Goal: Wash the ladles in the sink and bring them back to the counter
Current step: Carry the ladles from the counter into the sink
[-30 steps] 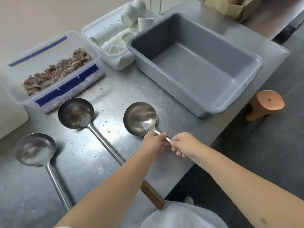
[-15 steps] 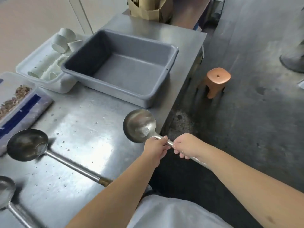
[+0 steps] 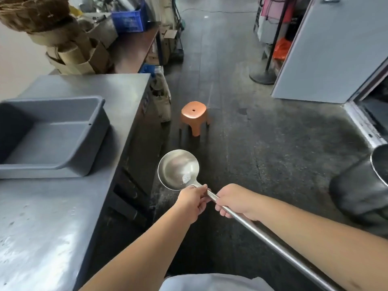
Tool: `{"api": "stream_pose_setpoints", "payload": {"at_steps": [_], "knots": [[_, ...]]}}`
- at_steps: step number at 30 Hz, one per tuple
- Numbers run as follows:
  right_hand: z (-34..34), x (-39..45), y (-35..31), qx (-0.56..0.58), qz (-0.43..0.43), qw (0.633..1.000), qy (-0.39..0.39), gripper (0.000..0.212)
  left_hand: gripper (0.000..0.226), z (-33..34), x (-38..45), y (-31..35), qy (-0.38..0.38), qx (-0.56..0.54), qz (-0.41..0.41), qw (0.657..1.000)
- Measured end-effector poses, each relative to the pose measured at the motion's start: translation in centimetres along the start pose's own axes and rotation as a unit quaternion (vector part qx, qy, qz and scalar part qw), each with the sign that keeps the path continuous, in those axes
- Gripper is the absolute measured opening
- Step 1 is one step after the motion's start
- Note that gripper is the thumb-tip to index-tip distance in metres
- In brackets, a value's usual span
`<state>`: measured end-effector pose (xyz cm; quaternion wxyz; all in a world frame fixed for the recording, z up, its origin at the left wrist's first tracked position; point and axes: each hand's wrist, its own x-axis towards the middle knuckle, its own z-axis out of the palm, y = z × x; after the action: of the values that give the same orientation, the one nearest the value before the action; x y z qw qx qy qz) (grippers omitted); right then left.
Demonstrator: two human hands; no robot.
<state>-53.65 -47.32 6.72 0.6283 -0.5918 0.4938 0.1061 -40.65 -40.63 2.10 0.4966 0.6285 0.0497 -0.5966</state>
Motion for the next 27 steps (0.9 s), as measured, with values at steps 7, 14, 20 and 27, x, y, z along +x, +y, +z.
{"api": "stream_pose_setpoints", "payload": {"at_steps": [7,14,20,27], "knots": [[-10.5,-5.7,5.9,0.155,-0.021,0.984,0.086,0.018,0.013,13.9,0.2,-0.6,-0.091,0.106,0.019,0.990],[-17.4,-8.5,9.9,0.260,-0.012,0.946,0.195,0.017,0.013,25.3,1.5,-2.1,-0.160,0.194,0.001,0.968],[-23.6,-9.7,13.2,0.313,-0.004,0.905,0.288,0.024,0.012,35.3,3.2,-3.9,-0.235,0.262,-0.031,0.935],[-30.1,-11.4,15.5,0.389,-0.006,0.837,0.384,0.032,0.020,45.7,4.0,-4.5,-0.326,0.372,-0.021,0.869]]}}
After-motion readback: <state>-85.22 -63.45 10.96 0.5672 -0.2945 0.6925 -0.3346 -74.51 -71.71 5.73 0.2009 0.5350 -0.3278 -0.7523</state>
